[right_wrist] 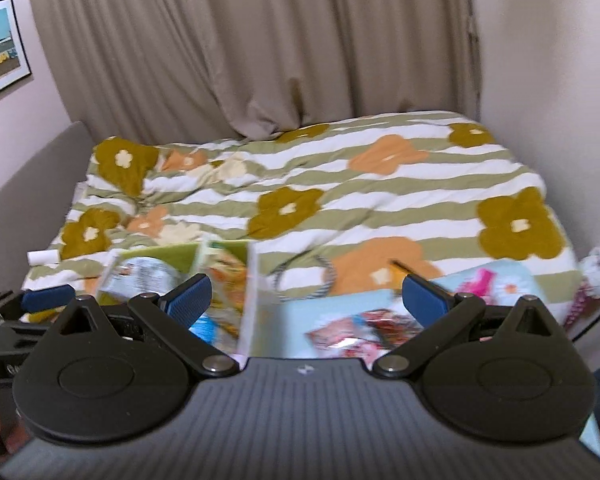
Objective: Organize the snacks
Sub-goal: 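Grasp the shrimp-chip bag with the left tool while the right tool grasps the pink striped bag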
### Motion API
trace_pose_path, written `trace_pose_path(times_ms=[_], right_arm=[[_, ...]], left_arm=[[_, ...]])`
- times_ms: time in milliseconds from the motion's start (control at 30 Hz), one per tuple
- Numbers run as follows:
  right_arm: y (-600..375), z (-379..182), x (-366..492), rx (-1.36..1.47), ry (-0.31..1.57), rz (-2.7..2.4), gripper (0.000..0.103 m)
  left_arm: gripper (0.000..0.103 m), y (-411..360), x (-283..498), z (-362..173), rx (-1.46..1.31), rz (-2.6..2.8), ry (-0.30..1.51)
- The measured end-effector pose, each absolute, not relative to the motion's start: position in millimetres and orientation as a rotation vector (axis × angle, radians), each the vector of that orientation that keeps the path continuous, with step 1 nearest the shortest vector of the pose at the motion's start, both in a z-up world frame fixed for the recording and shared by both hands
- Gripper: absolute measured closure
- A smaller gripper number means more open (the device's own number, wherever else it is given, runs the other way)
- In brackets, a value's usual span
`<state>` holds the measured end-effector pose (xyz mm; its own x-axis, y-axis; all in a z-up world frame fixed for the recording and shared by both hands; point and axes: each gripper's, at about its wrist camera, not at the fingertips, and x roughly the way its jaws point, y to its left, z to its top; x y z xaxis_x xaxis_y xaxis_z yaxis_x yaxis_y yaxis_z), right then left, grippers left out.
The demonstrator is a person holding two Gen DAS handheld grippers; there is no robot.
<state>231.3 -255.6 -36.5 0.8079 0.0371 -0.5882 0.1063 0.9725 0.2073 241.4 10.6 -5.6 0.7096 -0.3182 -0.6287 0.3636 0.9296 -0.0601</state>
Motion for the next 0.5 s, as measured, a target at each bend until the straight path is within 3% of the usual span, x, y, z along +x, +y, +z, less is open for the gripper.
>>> trace_pose_path(times_ms=[500], right_arm=[[-407, -94, 212, 0.229, 0.732, -0.039, 0.000]], left_arm=[[0.002, -126, 245, -54, 0.038, -0.280, 0.801]])
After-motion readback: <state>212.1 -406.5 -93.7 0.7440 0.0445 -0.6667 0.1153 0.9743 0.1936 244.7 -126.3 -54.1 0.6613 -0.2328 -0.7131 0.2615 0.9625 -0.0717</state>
